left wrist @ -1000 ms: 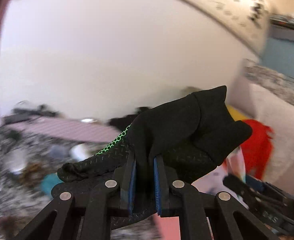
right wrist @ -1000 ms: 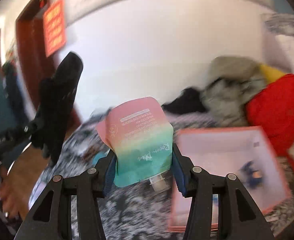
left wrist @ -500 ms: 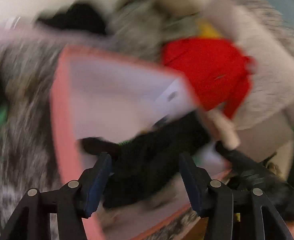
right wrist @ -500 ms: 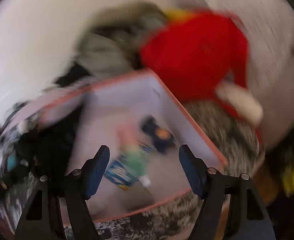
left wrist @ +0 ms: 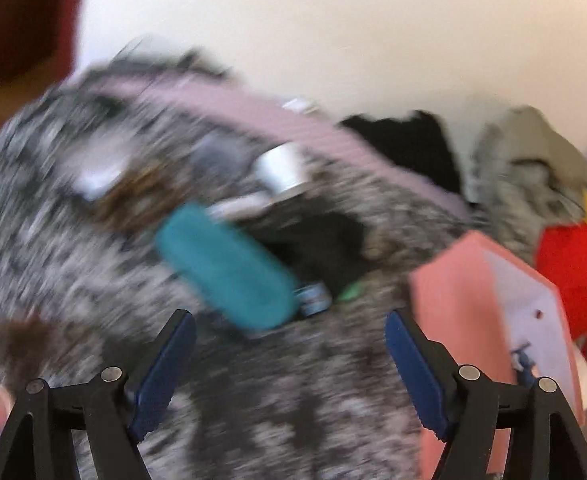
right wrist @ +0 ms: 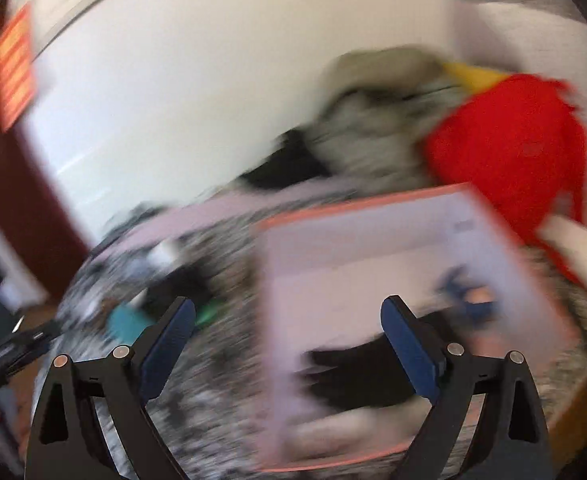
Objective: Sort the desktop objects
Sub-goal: 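Carry the black glove and pastel pouch over the pink box and release both, then grasp the teal case with the left gripper while the right gripper grasps the small dark glass bottle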
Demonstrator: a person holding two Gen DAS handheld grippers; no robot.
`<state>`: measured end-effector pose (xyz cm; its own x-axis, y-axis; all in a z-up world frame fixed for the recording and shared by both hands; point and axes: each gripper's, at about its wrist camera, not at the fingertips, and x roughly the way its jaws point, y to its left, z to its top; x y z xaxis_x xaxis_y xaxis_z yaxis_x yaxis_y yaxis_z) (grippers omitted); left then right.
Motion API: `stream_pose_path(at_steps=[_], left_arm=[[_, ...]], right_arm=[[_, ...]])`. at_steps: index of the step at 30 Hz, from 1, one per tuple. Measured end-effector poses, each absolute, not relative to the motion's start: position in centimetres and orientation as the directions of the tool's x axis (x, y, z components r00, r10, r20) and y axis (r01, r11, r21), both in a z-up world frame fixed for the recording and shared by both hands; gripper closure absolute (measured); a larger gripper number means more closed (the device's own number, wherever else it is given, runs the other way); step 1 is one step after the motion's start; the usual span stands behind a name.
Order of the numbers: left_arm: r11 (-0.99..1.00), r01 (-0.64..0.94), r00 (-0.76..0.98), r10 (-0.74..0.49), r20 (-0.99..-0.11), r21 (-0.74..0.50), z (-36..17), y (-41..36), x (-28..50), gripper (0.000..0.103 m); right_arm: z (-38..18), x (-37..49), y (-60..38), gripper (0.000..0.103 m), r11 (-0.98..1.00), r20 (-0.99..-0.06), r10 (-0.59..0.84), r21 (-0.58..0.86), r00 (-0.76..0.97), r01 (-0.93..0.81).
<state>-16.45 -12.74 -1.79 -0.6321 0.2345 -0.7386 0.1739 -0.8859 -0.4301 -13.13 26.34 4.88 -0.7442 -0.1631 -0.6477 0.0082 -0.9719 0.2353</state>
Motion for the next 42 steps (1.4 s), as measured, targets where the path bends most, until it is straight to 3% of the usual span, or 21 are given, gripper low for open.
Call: stream_pose_path(at_steps=[5,12,18,23,25,26,31,33,36,38,39,40,42], left_arm=[[-0.804,0.312,-0.574,0.266,-0.774,-0.507,-6.5,-17.3,-17.5,0.021],[-0.751,0.378,-0.551,0.287,-0.784,-0.541,-9.3,-17.1,-20.1,0.021],[-0.717,0.399,-0.521,0.336,-0.785,-0.571,-11.6,-16.0,-23.8,0.021],[-0.640,0.448,-0.521,0.380,-0.764,-0.624,-13.6,-16.7,-26.8,0.021],[-0.610,0.455,-0.529,0.401,-0.748,-0.649,-14.3,-16.8,-28.0,0.021],[-0.594,0.458,-0.533,0.412,-0.739,-0.661,-14.7,-16.8,-28.7,0.021],[-0.581,0.471,-0.500,0.445,-0.743,-0.664,-16.9,-16.0,-30.9,0.020],[-0.580,0.460,-0.518,0.440,-0.733,-0.673,-17.0,-15.7,-31.2,0.011],[-0.600,0.457,-0.528,0.411,-0.743,-0.656,-16.7,-15.1,-31.6,0.008],[-0.615,0.456,-0.536,0.387,-0.750,-0.643,-16.5,-14.6,-31.7,0.008],[-0.627,0.455,-0.539,0.372,-0.756,-0.633,-16.4,-14.4,-31.7,0.010],[-0.654,0.460,-0.529,0.342,-0.777,-0.601,-16.2,-14.1,-31.7,0.021],[-0.697,0.453,-0.512,0.307,-0.802,-0.556,-15.9,-13.8,-31.8,0.024]], right_arm=[[1.5,-16.6,17.6,0.007,-0.942,-0.711,-0.328,0.291,-0.623,0.165],[-3.8,-22.6,13.8,0.007,-0.939,-0.769,-0.322,0.334,-0.553,0.083],[-9.3,-26.7,13.6,0.015,-0.852,-0.757,-0.484,0.522,-0.439,0.038],[-9.8,-27.3,9.2,0.024,-0.924,-0.788,-0.362,0.231,-0.499,0.306],[-11.0,-27.3,7.7,0.035,-0.910,-0.805,-0.333,0.138,-0.492,0.390],[-11.6,-27.3,7.2,0.036,-0.903,-0.810,-0.323,0.109,-0.489,0.415],[-12.2,-28.2,7.0,0.036,-0.880,-0.781,-0.351,0.087,-0.517,0.466],[-12.5,-28.8,7.2,0.036,-0.873,-0.781,-0.376,0.117,-0.499,0.474],[-12.7,-29.3,7.6,0.036,-0.863,-0.784,-0.406,0.160,-0.470,0.480],[-12.8,-29.4,7.8,0.041,-0.858,-0.789,-0.412,0.169,-0.455,0.485],[-12.9,-29.3,7.6,0.047,-0.859,-0.799,-0.392,0.141,-0.456,0.492],[-13.0,-29.1,7.4,0.049,-0.858,-0.805,-0.375,0.113,-0.460,0.501],[-13.1,-28.8,6.9,0.049,-0.851,-0.809,-0.351,0.064,-0.472,0.522]])
